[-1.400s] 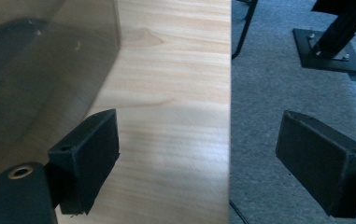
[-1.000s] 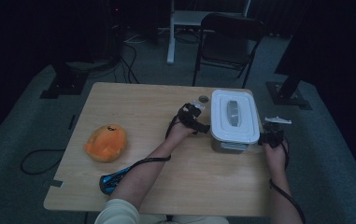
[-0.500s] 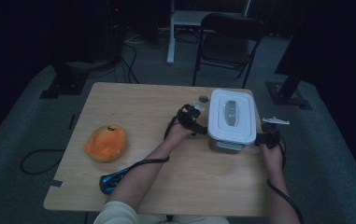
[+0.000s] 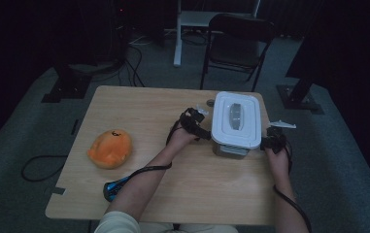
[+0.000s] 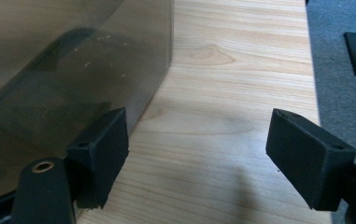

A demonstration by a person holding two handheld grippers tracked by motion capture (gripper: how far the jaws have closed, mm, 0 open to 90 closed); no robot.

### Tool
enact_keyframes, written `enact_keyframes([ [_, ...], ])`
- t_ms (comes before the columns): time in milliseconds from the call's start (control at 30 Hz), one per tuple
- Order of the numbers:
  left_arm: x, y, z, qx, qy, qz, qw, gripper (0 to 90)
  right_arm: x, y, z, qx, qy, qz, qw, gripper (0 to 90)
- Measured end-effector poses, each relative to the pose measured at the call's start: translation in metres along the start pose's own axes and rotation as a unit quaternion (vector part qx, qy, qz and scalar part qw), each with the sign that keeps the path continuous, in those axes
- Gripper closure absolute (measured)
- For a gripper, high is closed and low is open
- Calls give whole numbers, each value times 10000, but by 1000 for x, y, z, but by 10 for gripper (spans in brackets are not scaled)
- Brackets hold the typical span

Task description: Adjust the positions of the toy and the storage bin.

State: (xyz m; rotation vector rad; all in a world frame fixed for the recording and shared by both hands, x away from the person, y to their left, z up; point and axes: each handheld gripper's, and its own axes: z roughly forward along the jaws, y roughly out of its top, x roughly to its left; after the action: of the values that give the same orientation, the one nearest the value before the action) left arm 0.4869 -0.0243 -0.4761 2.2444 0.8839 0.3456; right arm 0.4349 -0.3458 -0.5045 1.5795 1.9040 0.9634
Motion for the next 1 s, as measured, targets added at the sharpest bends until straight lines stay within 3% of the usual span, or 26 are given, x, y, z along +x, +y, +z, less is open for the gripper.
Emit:
enact_keyframes([
  [1000, 15, -39, -45, 80, 224, 50, 9997, 11, 49, 5, 6, -11, 473, -477, 9977, 222],
])
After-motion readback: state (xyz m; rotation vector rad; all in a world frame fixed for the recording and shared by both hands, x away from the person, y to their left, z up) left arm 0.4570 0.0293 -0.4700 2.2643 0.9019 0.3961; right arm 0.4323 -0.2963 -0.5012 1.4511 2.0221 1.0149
